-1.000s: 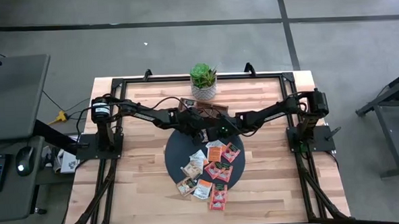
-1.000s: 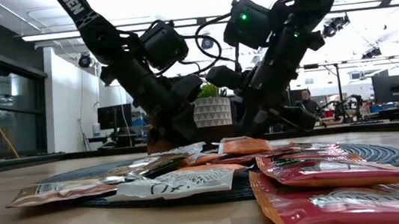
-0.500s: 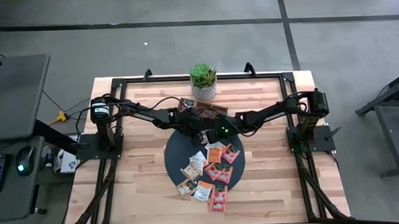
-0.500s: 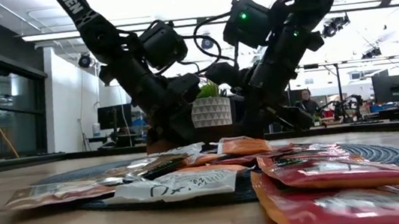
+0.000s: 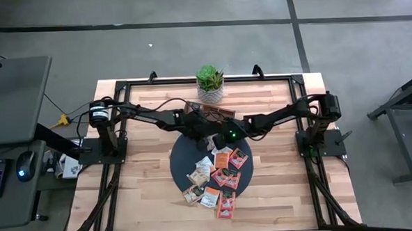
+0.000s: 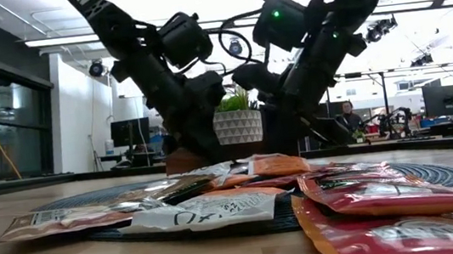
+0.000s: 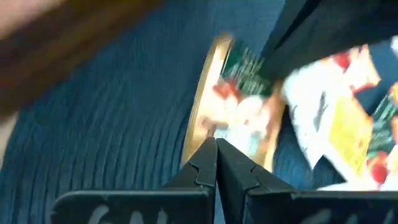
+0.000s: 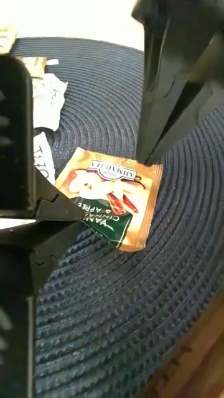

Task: Pick & Place Tea
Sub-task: Put the brown tea bag into the left section of the wooden organizer

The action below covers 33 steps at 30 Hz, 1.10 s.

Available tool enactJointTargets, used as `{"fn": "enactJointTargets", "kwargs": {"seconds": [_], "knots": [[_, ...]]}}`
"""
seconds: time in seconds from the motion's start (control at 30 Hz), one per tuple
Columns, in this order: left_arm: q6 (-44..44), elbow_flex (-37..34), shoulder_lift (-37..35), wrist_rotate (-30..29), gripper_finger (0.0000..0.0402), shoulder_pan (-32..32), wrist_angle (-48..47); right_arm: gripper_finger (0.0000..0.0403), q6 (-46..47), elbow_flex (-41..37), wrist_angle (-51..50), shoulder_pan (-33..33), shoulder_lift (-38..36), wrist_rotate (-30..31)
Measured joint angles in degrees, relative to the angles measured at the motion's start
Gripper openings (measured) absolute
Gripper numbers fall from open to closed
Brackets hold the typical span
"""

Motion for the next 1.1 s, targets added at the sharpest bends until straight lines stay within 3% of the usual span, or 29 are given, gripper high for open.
{"fn": "enactJointTargets", "kwargs": {"seconds": [0.4, 0.73, 0.97, 1.1], "knots": [[1.65, 4.3, -0.32, -0.16, 0.0001, 0.6, -5.19, 0.0, -9.72, 0.07, -2.41, -0.21, -4.82, -3.04], [4.39, 5.34, -9.07, -1.06, 0.0001, 6.62, -11.41, 0.0, -17.96, 0.3, -6.78, -0.3, -7.44, -1.5], [4.51, 5.35, -11.54, 4.56, 0.0001, 9.45, -11.51, 0.0, -31.37, 9.13, -18.87, -2.05, -7.79, 0.97], [4.49, 5.31, -11.41, 7.85, 0.0001, 9.84, -11.8, 0.0, -41.76, 16.66, -28.29, -2.06, -7.79, 5.32]]}}
